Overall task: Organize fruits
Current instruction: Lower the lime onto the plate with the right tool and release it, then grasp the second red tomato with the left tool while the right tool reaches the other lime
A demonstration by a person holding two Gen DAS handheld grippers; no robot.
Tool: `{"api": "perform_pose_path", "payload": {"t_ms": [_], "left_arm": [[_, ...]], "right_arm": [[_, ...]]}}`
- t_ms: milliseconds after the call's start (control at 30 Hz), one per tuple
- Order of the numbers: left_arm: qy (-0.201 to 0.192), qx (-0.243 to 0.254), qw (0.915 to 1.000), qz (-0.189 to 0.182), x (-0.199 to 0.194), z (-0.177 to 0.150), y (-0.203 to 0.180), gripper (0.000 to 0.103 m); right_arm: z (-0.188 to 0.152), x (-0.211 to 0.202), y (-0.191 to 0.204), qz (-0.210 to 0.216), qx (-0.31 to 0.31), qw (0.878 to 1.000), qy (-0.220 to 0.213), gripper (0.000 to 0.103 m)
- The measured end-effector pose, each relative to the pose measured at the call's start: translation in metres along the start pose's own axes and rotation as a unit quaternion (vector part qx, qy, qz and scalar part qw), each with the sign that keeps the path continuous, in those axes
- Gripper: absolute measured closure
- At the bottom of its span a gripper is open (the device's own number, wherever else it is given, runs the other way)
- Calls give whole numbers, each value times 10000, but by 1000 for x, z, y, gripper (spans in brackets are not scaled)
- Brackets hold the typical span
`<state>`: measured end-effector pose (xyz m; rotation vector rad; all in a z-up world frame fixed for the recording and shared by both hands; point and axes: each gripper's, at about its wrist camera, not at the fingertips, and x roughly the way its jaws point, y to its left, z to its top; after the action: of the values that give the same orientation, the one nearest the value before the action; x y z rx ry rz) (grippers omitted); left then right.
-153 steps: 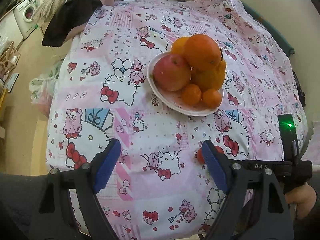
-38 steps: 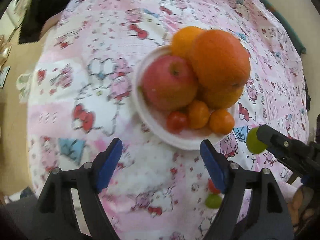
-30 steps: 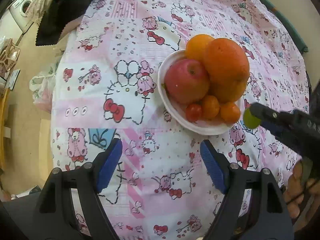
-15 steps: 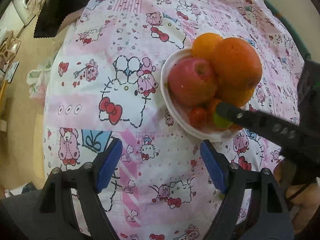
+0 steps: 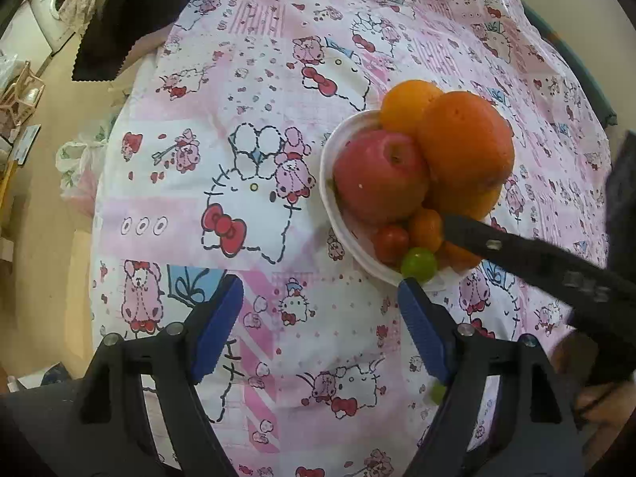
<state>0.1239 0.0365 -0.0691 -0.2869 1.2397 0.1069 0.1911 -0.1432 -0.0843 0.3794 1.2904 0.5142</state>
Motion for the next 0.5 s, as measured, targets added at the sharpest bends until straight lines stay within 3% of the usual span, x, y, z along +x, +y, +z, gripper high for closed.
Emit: {"api": "perform_pose_path", "payload": {"t_ms": [300,500], "left_arm": [[-153,189,9997,34,-6,-8,-10,26],[-193,504,9985,-132,-11,-19,-27,26]], "right_arm": [[-12,-64,-20,130,443,9981,-416,55],[-40,-86,-42,8,728,9966,-375,54]]}}
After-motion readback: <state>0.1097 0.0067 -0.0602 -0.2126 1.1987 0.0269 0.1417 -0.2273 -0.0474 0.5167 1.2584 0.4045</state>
